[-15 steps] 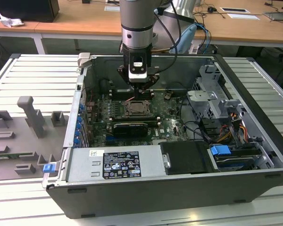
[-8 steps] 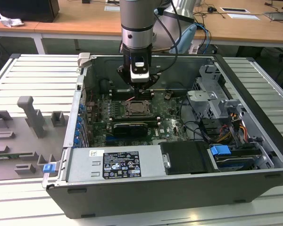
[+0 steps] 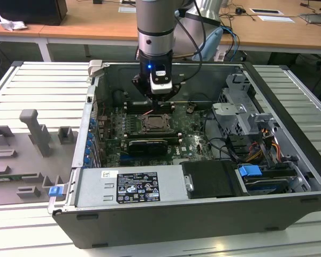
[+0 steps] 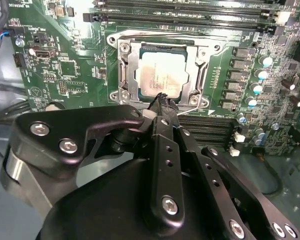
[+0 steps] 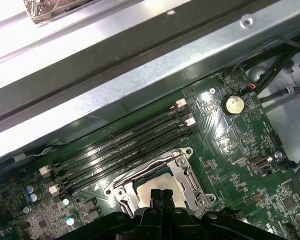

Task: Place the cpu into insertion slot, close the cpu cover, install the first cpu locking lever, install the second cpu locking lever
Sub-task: 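Install the first cpu locking lever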

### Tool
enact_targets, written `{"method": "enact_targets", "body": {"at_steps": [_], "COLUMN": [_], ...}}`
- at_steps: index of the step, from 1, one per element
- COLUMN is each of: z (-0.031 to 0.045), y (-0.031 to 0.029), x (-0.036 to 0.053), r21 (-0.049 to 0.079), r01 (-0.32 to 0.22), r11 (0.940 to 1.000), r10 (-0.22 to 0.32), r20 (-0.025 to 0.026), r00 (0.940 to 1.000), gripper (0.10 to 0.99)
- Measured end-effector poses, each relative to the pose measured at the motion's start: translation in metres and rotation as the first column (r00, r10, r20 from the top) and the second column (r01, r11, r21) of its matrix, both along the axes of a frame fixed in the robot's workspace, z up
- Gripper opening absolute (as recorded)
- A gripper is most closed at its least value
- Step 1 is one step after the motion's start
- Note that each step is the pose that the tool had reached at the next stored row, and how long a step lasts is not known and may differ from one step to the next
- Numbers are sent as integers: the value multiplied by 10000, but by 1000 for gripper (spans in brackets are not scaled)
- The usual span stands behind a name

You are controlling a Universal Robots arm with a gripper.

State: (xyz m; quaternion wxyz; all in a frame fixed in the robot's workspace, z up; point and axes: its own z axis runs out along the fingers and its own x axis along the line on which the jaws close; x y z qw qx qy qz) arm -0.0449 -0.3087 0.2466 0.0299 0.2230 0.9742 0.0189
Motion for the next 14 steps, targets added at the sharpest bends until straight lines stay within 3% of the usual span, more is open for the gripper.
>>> {"method": "enact_targets", "body": {"at_steps": [9,14], "z": [0,0], "y": [-1,-1], "x": [0,0], "r21": [0,0], "r01": [-790,-1293], "r11": [9969,9916], "r10": [790,1293], "r20": [0,0], "r00": [9969,9916], "gripper": [106,106]}}
